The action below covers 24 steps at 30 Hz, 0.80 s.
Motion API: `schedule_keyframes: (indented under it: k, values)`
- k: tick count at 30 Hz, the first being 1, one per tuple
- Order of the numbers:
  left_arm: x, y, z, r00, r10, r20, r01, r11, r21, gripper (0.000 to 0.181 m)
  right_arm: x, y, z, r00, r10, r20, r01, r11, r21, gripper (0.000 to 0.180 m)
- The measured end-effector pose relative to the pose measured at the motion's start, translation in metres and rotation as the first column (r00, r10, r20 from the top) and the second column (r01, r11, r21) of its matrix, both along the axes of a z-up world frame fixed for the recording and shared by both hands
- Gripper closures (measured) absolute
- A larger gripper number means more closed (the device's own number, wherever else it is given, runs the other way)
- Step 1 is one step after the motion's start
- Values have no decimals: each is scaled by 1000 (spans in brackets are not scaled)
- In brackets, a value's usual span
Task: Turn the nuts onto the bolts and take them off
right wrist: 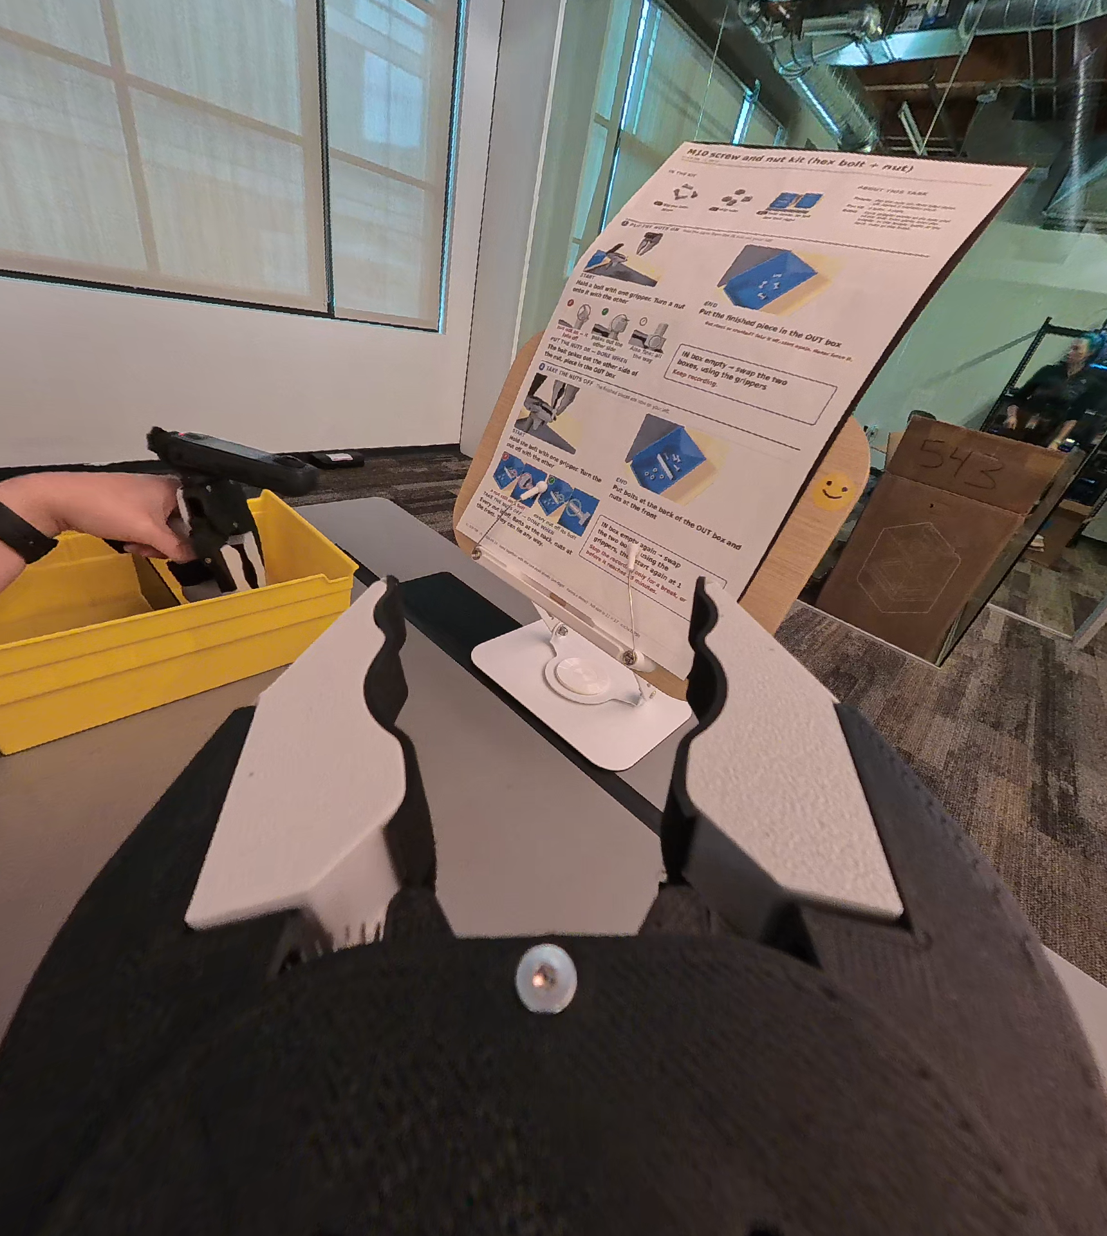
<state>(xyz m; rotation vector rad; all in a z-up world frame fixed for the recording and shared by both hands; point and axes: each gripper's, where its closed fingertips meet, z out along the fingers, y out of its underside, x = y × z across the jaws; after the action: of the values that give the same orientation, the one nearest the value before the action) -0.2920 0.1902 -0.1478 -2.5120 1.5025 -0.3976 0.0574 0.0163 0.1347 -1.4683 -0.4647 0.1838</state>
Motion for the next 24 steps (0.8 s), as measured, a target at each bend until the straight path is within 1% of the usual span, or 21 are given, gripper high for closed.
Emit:
schedule_keyframes:
  k: [5, 8, 15, 18, 20, 22, 24]
  values:
    - [-4, -1, 2, 1000, 4, -11, -4, 1000, 3, 176, 0, 1, -1, 1000, 0, 1, 0, 1000, -4, 95]
    - [-2, -2, 7, 1000, 12, 14, -12, 1000, -4, 176, 0, 0, -1, 1000, -1, 5, 1, 1000, -2, 95]
    - [-7, -1, 38, 996, 21, 84, -28, 997, 74, 176, 0, 1, -1, 1000, 4, -3, -4, 1000, -3, 95]
    - [-10, -3, 67, 992, 22, 126, -42, 987, 157, 176, -7, 3, -3, 1000, 17, 3, -17, 1000, -10, 95]
    - [0, -13, 99, 977, -20, 214, -26, 977, 211, 176, -19, 6, -6, 999, 52, -2, -52, 998, -21, 95]
    - [22, -35, 137, 937, -129, 324, 36, 960, 278, 176, -39, 11, -12, 993, 120, -22, -121, 992, -41, 95]
    - [50, -67, 172, 872, -289, 396, 135, 918, 373, 176, -65, 16, -22, 975, 207, -84, -214, 974, -79, 95]
